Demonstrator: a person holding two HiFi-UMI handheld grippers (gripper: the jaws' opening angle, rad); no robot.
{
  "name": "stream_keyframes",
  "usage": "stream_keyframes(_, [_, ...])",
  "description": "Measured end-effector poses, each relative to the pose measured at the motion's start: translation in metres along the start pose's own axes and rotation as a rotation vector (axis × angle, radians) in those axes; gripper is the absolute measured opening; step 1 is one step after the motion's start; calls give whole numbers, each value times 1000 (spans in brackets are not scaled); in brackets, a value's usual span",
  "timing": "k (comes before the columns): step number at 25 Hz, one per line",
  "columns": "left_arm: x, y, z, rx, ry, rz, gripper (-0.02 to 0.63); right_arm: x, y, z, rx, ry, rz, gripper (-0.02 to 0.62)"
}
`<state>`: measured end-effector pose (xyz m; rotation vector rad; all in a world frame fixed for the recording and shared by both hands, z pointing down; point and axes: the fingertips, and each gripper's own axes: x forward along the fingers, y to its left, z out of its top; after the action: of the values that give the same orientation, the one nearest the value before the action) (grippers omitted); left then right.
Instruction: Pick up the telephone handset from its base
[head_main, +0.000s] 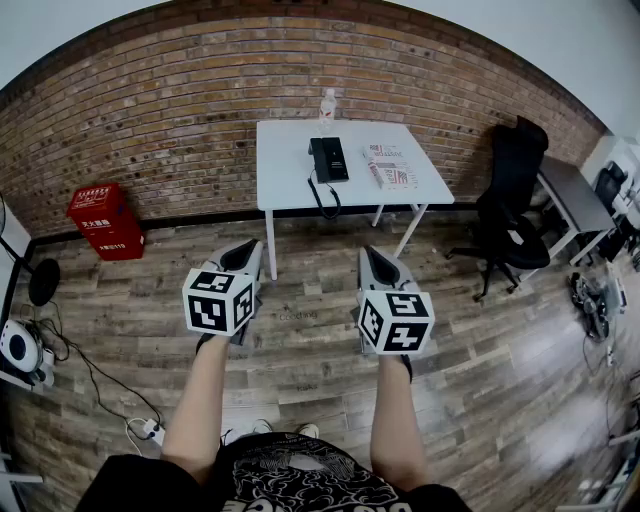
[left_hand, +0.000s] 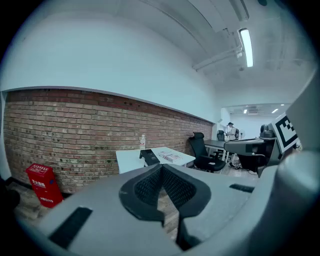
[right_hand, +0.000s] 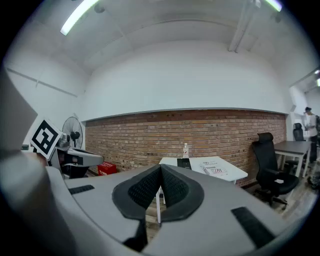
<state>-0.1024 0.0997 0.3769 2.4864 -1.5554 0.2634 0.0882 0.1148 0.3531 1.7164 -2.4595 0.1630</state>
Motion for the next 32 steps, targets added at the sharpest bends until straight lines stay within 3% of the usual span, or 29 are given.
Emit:
stream_keyframes(19, [70,-49,4,3,14,-8,12,21,-63,-20,28,19,57,0])
stream_keyframes(24, [92,-42,5,1,6,-19,77,39,-71,-25,23,29,57,0])
stream_keyframes(32, [150,-1,10,-12,14,-36,102,106,-83,-23,17,57,43,0])
